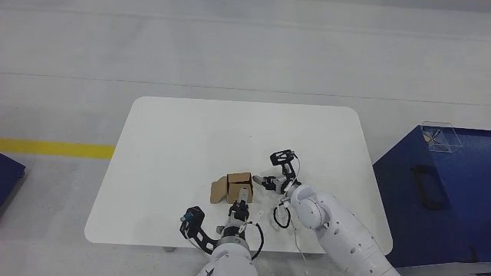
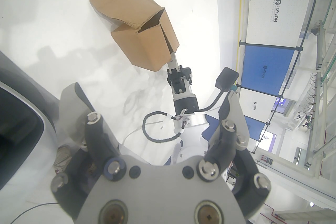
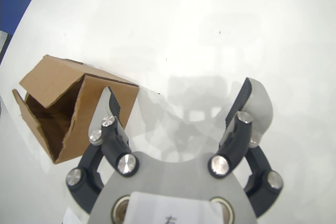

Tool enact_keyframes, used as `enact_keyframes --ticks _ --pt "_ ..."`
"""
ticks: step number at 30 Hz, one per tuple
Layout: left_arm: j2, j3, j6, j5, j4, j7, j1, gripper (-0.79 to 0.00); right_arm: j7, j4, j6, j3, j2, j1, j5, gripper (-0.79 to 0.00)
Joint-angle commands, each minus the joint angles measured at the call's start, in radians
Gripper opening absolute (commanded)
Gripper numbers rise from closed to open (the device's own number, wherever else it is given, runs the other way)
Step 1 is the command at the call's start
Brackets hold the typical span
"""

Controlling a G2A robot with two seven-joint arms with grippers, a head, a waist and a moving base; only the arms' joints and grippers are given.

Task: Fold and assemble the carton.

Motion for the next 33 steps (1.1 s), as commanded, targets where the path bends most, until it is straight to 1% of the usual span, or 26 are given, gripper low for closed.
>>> enact_keyframes --ticks 1,24,28,30,33 --pt "0.0 0.0 0.0 0.0 0.0 0.0 0.0 0.0 0.003 -0.001 0.001 0.001 0.0 0.0 0.0 0.0" --pt "0.0 0.0 0.0 0.0 0.0 0.0 0.0 0.0 -0.001 -0.001 0.003 0.003 -0.001 -0.004 0.009 0.0" --pt "0.0 0.0 0.0 0.0 0.0 0.0 0.0 0.0 -0.137 -0.007 0.073 0.035 -0.01 -0.037 0.066 0.0" --pt "0.0 0.0 0.0 0.0 0.0 0.0 0.0 0.0 -0.189 -0.027 0.067 0.066 -0.01 -0.06 0.104 0.0" --pt "0.0 0.0 0.0 0.0 0.0 0.0 0.0 0.0 -0.249 -0.091 0.025 0.114 0.0 -0.115 0.116 0.0"
